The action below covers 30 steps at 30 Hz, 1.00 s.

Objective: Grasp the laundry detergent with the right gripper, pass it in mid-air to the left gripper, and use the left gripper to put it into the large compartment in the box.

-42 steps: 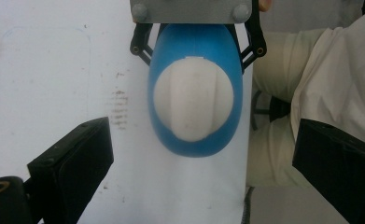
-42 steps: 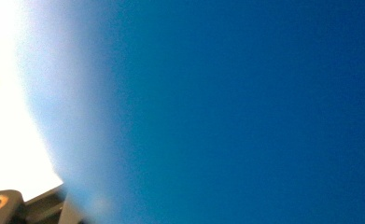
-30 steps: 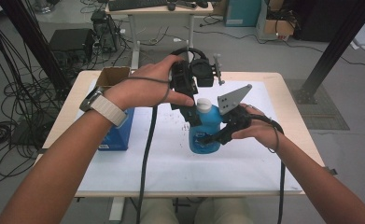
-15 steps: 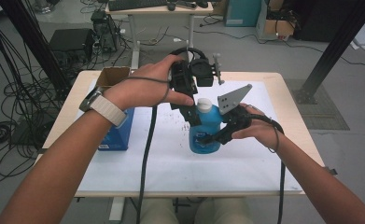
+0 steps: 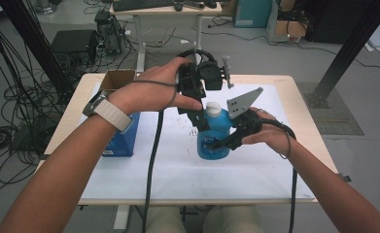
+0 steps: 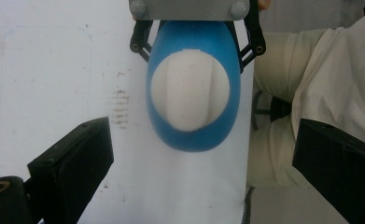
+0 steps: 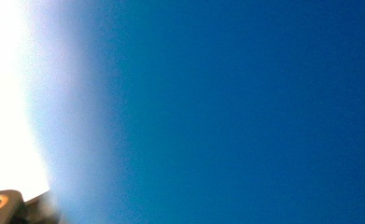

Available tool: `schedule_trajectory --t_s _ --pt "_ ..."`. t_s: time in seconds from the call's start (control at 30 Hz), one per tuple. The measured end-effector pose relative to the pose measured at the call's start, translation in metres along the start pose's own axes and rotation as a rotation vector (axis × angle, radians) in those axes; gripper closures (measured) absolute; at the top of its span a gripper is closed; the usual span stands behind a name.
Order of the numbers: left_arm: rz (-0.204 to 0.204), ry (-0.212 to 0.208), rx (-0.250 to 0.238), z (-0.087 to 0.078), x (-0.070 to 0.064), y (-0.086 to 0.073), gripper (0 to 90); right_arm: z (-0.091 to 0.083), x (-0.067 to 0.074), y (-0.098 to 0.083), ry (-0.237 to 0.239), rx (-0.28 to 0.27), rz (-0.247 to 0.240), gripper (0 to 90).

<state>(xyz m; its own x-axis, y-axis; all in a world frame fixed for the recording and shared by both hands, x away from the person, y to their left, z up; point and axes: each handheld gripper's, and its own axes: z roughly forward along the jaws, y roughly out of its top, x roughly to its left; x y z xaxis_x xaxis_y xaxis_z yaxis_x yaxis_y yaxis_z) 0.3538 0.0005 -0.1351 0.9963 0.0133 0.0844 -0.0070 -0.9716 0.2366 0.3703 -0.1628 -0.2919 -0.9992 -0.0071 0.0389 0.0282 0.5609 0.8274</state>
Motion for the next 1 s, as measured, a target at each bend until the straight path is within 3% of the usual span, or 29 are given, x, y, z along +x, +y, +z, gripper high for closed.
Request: schedule_trajectory --t_s 1.0 --pt "-0.006 0.005 -0.002 0.001 0.0004 -0.0014 5.6 0.0014 0.0001 0.0006 0.006 0.003 -0.002 42.6"
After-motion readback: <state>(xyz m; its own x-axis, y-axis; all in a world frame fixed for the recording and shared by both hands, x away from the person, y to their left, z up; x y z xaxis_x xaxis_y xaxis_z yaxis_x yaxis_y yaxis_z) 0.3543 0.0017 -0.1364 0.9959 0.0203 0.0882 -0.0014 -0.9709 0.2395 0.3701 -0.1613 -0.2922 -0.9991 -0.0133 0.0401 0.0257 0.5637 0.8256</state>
